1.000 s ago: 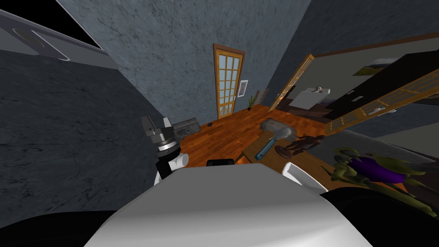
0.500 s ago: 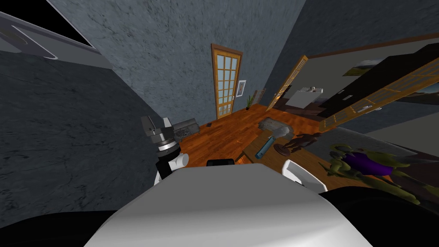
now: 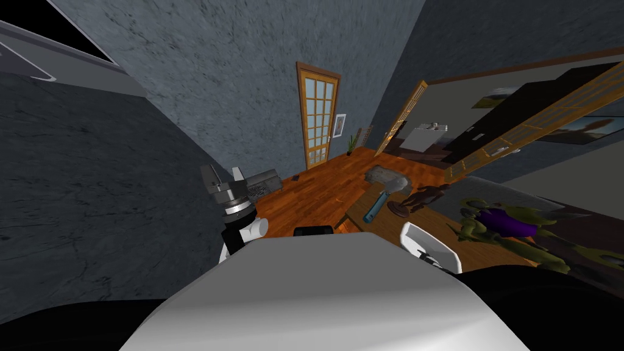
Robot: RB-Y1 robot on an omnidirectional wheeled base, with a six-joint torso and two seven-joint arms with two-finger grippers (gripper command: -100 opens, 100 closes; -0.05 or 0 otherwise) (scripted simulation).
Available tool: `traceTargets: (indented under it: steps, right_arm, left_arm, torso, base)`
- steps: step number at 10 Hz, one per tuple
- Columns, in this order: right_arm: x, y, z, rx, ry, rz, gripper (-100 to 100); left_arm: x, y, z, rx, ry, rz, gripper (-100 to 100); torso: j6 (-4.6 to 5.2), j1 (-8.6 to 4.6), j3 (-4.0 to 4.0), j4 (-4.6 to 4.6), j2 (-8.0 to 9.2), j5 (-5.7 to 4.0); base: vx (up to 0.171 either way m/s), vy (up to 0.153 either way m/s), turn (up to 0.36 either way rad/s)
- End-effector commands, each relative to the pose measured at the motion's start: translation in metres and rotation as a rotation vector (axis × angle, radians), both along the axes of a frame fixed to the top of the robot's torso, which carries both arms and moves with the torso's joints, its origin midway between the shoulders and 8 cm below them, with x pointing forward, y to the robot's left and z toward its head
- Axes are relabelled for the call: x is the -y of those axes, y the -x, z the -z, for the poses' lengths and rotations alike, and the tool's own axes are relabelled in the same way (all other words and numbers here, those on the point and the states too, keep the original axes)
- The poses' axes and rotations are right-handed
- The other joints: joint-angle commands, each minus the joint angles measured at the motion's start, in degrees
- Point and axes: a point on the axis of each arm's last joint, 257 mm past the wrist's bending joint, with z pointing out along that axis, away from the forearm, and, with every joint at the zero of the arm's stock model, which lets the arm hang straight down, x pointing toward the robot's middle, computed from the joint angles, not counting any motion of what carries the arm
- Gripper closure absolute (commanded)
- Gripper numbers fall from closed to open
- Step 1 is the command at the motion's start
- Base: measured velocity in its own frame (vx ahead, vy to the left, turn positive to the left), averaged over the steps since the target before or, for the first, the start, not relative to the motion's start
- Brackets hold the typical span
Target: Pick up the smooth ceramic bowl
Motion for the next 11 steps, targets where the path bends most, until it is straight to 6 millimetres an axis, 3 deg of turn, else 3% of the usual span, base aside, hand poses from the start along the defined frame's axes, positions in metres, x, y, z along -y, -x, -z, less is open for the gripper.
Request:
traceTargets:
  steps: [1,3,4,5,6,8,9,10,11]
  right_arm:
    - [0.004,-0.018,0.0,0.02,-0.008,-0.02,-100]
    - [0.014,-0.001,0.0,-0.006,0.008,0.005,-100]
    - [0.017,-0.022,-0.003,0.009,-0.004,-0.035,-100]
    - [0.023,-0.028,-0.004,0.014,0.0,-0.027,-100]
    - [0.03,-0.018,-0.005,-0.001,0.01,-0.011,-100]
    - [0.035,-0.046,-0.01,0.024,-0.002,-0.046,-100]
    - [0.044,-0.036,-0.011,0.008,0.012,-0.023,-100]
    - [0.047,-0.056,-0.017,0.026,-0.001,-0.058,-100]
    - [0.057,-0.053,-0.02,0.02,0.013,-0.031,-100]
  left_arm:
    - [0.0,0.0,0.0,0.0,0.0,0.0,0]
    - [0.0,0.0,0.0,0.0,0.0,0.0,0]
    - [0.0,0.0,0.0,0.0,0.0,0.0,0]
    - [0.0,0.0,0.0,0.0,0.0,0.0,0]
    - [0.0,0.0,0.0,0.0,0.0,0.0,0]
    - [0.0,0.0,0.0,0.0,0.0,0.0,0]
    - [0.0,0.0,0.0,0.0,0.0,0.0,0]
    - [0.0,0.0,0.0,0.0,0.0,0.0,0]
    - [0.0,0.0,0.0,0.0,0.0,0.0,0]
  torso:
    - [0.0,0.0,0.0,0.0,0.0,0.0]
    - [-0.03,-0.06,-0.01,0.0,-0.01,0.0]
    - [-0.03,-0.15,0.0,0.0,0.0,-0.02]
    - [0.01,-0.03,0.01,0.0,0.02,-0.01]
    - [-0.03,0.01,0.0,0.0,0.0,0.01]
    - [0.0,0.0,-0.01,0.0,-0.01,0.0]
    - [-0.03,0.03,0.0,0.0,0.0,0.01]
    - [-0.03,-0.04,0.0,0.0,0.0,0.01]
    - [0.01,0.03,0.01,0.0,0.02,0.01]
  base:
    - [0.004,0.059,-0.094]
    - [0.002,0.018,0.016]
    - [-0.006,0.045,-0.15]
    - [0.001,0.059,-0.12]
    - [0.005,0.032,0.007]
    - [-0.001,0.055,-0.123]
    - [-0.003,0.036,0.007]
    - [-0.01,0.06,-0.172]
    - [-0.003,0.066,-0.09]
